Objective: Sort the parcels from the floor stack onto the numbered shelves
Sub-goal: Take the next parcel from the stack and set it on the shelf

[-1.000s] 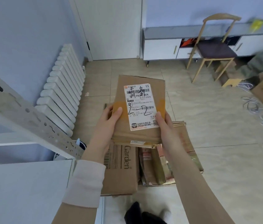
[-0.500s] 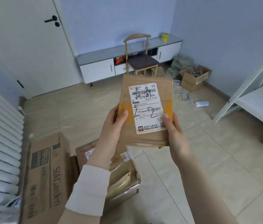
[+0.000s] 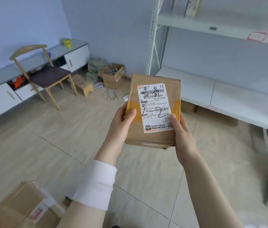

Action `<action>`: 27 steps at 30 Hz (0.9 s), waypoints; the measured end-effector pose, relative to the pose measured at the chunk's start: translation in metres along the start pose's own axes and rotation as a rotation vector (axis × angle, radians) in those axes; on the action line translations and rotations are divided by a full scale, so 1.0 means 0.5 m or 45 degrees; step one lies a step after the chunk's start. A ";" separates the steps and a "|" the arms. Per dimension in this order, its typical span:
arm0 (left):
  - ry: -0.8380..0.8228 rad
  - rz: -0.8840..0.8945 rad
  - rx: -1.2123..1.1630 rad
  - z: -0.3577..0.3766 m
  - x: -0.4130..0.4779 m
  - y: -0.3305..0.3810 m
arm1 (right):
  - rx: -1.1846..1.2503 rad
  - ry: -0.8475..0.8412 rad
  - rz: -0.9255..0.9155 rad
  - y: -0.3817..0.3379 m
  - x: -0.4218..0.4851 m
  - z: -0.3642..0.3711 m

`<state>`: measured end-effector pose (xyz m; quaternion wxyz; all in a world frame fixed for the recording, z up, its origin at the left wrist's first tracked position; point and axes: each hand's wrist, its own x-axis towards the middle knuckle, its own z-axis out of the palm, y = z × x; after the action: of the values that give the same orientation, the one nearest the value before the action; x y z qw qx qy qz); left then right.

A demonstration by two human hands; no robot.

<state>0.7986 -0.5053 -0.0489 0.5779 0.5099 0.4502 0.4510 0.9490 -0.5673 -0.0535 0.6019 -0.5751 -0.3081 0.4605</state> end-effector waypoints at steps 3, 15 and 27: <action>-0.138 -0.029 0.011 0.067 0.042 -0.014 | 0.010 0.128 -0.007 -0.002 0.023 -0.057; -0.464 -0.194 0.138 0.167 0.293 -0.112 | 0.009 0.429 0.128 0.065 0.229 -0.123; -0.595 -0.361 0.287 0.236 0.468 -0.197 | -0.013 0.569 0.384 0.129 0.405 -0.166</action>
<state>0.9642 -0.3045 -0.1522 0.6629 0.5928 0.4189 0.1833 1.0890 -0.4227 -0.1609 0.5766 -0.7050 -0.0806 0.4050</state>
